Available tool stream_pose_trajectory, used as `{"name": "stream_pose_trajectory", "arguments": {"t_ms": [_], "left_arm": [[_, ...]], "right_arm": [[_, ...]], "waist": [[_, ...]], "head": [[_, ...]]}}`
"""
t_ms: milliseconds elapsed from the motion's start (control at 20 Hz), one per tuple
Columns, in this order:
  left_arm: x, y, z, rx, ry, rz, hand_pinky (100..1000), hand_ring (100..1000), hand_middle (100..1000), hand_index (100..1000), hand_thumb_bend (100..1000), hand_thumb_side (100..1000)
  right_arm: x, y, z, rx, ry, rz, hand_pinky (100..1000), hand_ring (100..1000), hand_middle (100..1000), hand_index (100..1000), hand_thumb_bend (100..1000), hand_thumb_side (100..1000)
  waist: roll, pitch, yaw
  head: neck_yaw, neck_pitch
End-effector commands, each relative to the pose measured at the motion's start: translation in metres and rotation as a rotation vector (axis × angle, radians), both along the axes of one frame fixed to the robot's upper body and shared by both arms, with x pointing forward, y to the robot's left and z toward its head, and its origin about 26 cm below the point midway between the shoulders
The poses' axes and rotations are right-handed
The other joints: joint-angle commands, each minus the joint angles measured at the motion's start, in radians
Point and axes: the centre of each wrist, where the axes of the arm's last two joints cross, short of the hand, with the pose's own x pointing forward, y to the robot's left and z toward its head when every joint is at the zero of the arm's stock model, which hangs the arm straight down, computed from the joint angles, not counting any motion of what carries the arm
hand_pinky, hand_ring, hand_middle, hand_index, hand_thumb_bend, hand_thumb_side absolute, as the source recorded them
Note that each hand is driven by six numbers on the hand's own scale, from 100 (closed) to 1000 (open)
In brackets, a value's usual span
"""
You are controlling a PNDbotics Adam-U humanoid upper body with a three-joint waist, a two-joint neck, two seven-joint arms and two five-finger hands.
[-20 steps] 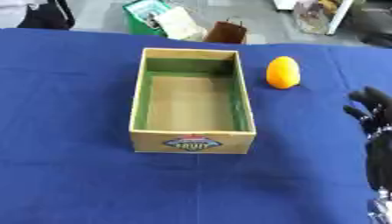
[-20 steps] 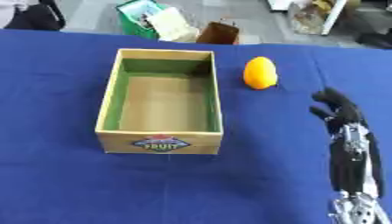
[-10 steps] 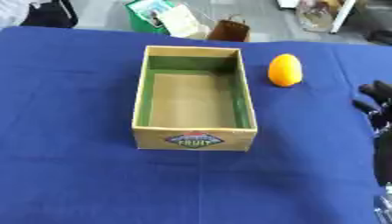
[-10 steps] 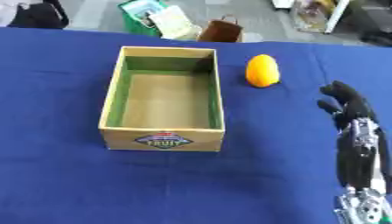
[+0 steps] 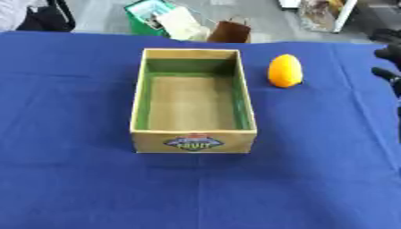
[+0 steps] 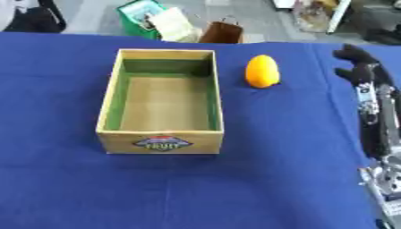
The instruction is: Pick up objects on the table and place them in the box.
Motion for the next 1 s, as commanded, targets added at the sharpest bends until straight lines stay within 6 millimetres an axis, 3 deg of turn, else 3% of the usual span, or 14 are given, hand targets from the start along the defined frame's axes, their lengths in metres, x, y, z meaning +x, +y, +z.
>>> {"name": "stream_pose_trajectory", "arguments": {"t_ms": [50, 300, 650, 900, 950, 1000], "left_arm": [[-0.003, 0.001, 0.009, 0.033, -0.023, -0.011, 564, 431, 461, 596, 100, 824], [-0.003, 0.000, 0.008, 0.033, -0.018, -0.017, 564, 431, 461, 595, 100, 823], [-0.002, -0.001, 0.008, 0.036, -0.016, -0.025, 565, 430, 460, 594, 100, 821], [-0.002, -0.002, 0.007, 0.040, -0.009, -0.035, 566, 430, 460, 593, 100, 820], [-0.002, -0.002, 0.006, 0.041, -0.008, -0.036, 566, 429, 460, 593, 100, 786], [-0.002, -0.002, 0.006, 0.042, -0.006, -0.038, 566, 429, 460, 593, 100, 820]], "right_arm": [[-0.001, -0.009, 0.030, -0.125, -0.025, -0.044, 842, 956, 808, 896, 100, 1000], [0.003, -0.015, 0.064, -0.197, -0.036, -0.093, 834, 945, 810, 894, 100, 1000], [0.022, -0.030, 0.104, -0.392, 0.036, -0.207, 840, 952, 842, 916, 270, 1000], [0.040, -0.038, 0.117, -0.485, 0.115, -0.264, 840, 957, 816, 899, 343, 1000], [0.043, -0.040, 0.117, -0.495, 0.128, -0.269, 839, 958, 815, 899, 360, 1000], [0.047, -0.042, 0.118, -0.507, 0.140, -0.275, 838, 958, 817, 902, 373, 1000]], "waist": [[0.003, -0.014, 0.000], [0.001, -0.013, 0.008], [-0.004, -0.011, 0.026], [-0.002, -0.002, 0.042], [-0.002, 0.000, 0.043], [-0.002, 0.002, 0.048]], "head": [[-0.009, -0.006], [-0.023, -0.014], [-0.036, 0.001], [-0.044, 0.034], [-0.044, 0.035], [-0.047, 0.035]]}}
